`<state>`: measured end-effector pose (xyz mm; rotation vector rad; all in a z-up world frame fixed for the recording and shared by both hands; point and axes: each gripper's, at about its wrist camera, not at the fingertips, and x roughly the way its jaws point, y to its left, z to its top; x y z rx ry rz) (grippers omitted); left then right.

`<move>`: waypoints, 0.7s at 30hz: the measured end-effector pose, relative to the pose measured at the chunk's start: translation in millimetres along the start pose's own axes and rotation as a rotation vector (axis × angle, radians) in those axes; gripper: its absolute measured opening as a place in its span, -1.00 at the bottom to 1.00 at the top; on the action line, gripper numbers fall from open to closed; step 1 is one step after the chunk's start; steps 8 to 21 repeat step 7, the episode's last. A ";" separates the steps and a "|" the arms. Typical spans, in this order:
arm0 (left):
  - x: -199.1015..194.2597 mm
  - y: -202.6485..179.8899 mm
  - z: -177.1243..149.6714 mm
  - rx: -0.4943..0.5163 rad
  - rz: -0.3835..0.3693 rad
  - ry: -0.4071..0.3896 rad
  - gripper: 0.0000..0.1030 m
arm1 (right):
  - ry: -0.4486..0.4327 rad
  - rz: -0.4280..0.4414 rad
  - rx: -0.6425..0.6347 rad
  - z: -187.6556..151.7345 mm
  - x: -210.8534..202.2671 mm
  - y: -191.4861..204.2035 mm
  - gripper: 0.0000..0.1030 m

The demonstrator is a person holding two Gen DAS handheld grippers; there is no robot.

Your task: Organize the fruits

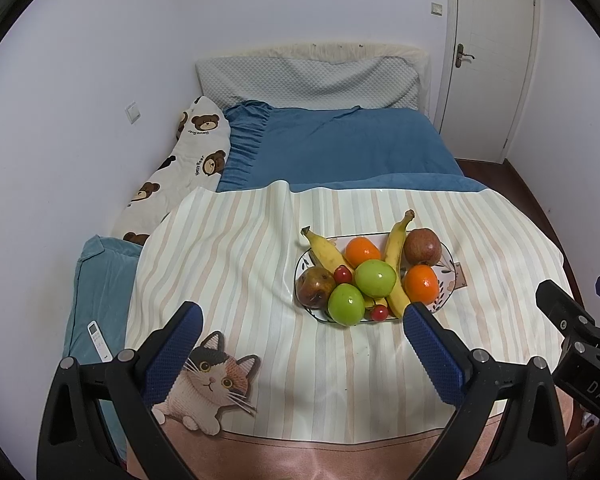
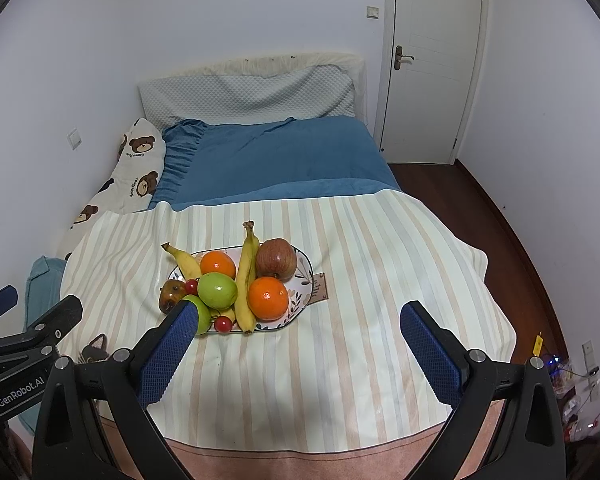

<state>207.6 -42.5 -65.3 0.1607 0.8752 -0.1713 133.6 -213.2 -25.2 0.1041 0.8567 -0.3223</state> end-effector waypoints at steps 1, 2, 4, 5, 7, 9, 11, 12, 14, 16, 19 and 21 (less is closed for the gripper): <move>0.0 -0.1 0.2 0.000 0.000 -0.001 0.99 | 0.000 0.000 0.000 -0.2 -0.2 0.2 1.00; -0.2 -0.4 -0.2 0.002 -0.002 0.000 0.99 | 0.001 0.000 0.001 -0.3 -0.5 0.3 1.00; -1.5 -1.6 -1.8 0.004 -0.002 0.001 0.99 | 0.001 0.000 0.001 -0.1 -0.2 -0.1 1.00; -2.0 -1.6 -1.9 0.004 0.000 -0.002 0.99 | 0.001 0.000 0.001 -0.2 -0.2 -0.1 1.00; -3.5 -2.5 -2.2 0.008 -0.005 -0.009 0.99 | 0.000 -0.001 0.001 -0.3 -0.5 0.1 1.00; -3.5 -2.5 -2.2 0.008 -0.005 -0.009 0.99 | 0.000 -0.001 0.001 -0.3 -0.5 0.1 1.00; -3.5 -2.5 -2.2 0.008 -0.005 -0.009 0.99 | 0.000 -0.001 0.001 -0.3 -0.5 0.1 1.00; -3.5 -2.5 -2.2 0.008 -0.005 -0.009 0.99 | 0.000 -0.001 0.001 -0.3 -0.5 0.1 1.00; -3.5 -2.5 -2.2 0.008 -0.005 -0.009 0.99 | 0.000 -0.001 0.001 -0.3 -0.5 0.1 1.00; -3.5 -2.5 -2.2 0.008 -0.005 -0.009 0.99 | 0.000 -0.001 0.001 -0.3 -0.5 0.1 1.00; -3.5 -2.5 -2.2 0.008 -0.005 -0.009 0.99 | 0.000 -0.001 0.001 -0.3 -0.5 0.1 1.00; -3.5 -2.5 -2.2 0.008 -0.005 -0.009 0.99 | 0.000 -0.001 0.001 -0.3 -0.5 0.1 1.00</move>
